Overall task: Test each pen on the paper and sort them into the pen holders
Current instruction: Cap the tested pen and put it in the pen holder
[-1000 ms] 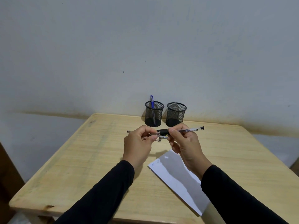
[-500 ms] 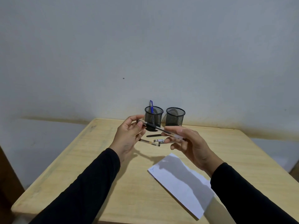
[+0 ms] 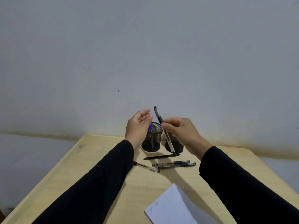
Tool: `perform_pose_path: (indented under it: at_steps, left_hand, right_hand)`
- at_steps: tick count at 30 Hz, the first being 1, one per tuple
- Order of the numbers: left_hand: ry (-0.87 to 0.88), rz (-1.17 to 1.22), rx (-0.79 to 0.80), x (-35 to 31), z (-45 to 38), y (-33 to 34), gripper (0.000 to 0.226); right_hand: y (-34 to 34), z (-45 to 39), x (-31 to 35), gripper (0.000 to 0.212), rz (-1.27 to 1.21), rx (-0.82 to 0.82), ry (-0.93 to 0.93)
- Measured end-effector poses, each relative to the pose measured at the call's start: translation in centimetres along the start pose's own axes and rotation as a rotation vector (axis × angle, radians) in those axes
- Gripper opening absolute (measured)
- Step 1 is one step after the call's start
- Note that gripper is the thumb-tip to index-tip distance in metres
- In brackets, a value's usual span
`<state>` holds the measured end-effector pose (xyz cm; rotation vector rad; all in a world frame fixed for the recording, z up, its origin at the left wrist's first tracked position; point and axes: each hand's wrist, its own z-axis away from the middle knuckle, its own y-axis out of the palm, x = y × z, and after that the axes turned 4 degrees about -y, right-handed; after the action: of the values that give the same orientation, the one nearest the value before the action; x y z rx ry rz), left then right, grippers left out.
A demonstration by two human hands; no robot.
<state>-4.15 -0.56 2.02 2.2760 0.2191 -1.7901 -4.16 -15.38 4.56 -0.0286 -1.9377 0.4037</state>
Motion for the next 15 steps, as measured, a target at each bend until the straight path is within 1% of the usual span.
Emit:
perform_pose_path:
  at_steps: [2,3,5,6,8,10,12,15]
  left_hand:
    - [-0.011,-0.181,-0.055,1.3,-1.9,-0.5,0.045]
    - [-0.032,-0.277,-0.057,2.0,-2.7,-0.7,0.053]
    - [-0.094,-0.422,-0.024,3.4,-4.0,-1.1,0.067]
    - [-0.128,-0.454,0.005,4.1,-4.6,-1.3,0.074]
    - [-0.164,-0.459,0.069,5.1,-5.1,-1.5,0.083]
    - [-0.163,-0.442,0.117,6.1,-5.4,-1.4,0.086]
    - [-0.141,-0.407,0.121,6.9,-5.5,-1.3,0.083]
    - [-0.114,-0.350,0.073,7.6,-5.6,-1.1,0.074]
  right_hand:
    - [-0.1,-2.9,-0.2,0.008,0.036,-0.091,-0.037]
    - [-0.1,-4.2,-0.3,0.008,0.059,-0.134,-0.062]
    - [0.1,-6.8,-0.6,0.007,0.119,-0.202,-0.110]
    - [0.2,-7.9,-1.0,0.007,0.156,-0.225,-0.127]
    - [0.7,-9.3,-1.7,0.009,0.232,-0.248,-0.146]
    - [1.3,-10.0,-2.8,0.013,0.297,-0.227,-0.135]
    - [2.0,-10.1,-4.2,0.017,0.345,-0.182,-0.105]
    - [2.8,-10.0,-6.1,0.019,0.405,-0.137,-0.073]
